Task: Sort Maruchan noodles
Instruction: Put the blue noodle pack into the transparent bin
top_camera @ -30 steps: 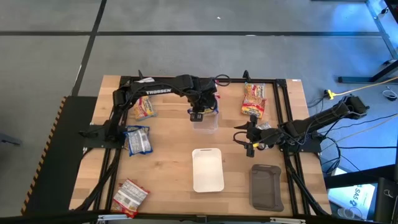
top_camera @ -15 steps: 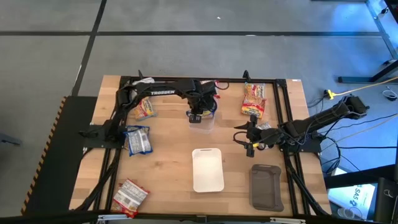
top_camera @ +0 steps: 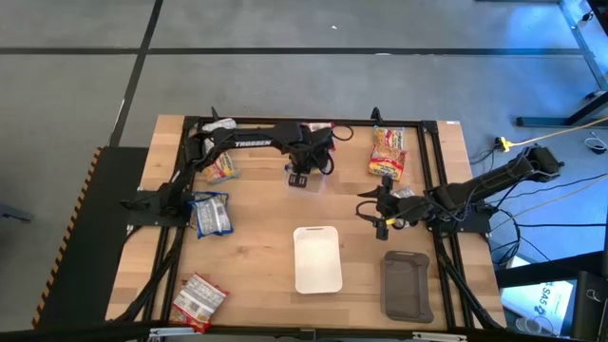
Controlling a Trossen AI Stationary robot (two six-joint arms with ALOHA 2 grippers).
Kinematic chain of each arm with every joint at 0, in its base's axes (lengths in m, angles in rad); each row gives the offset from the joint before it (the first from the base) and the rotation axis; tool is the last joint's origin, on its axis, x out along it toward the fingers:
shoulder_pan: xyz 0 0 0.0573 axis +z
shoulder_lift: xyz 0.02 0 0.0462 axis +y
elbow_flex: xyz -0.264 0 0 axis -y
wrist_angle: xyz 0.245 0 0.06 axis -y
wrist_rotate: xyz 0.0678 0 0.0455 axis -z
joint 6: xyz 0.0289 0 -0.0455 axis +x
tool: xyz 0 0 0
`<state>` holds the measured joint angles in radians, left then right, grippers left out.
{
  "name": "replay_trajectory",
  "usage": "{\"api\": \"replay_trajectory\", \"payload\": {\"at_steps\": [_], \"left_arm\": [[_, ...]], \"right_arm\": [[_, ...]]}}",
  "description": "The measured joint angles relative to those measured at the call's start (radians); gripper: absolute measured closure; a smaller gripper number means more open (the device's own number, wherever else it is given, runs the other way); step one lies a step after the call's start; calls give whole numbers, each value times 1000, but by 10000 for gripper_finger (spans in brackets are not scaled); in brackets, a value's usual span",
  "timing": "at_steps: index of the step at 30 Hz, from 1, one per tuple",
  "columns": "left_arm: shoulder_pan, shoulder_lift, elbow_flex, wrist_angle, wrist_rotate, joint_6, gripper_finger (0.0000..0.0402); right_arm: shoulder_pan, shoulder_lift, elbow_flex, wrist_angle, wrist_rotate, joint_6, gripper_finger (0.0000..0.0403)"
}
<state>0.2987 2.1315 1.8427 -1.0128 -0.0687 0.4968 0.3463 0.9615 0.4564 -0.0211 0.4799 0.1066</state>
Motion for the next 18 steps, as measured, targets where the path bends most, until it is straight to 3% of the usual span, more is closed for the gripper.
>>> {"api": "replay_trajectory", "payload": {"at_steps": [5, 10, 14, 18], "left_arm": [[-12, -1, 24, 9, -72, 60, 307], [1, -1, 26, 19, -77, 101, 278], [15, -2, 26, 71, -91, 117, 271], [23, -2, 26, 88, -168, 155, 271]], "right_arm": [[0, 30, 2, 2, -1, 5, 155], [0, 77, 1, 33, -1, 2, 155], [0, 103, 1, 47, -1, 1, 155], [0, 113, 1, 57, -1, 1, 155]]}}
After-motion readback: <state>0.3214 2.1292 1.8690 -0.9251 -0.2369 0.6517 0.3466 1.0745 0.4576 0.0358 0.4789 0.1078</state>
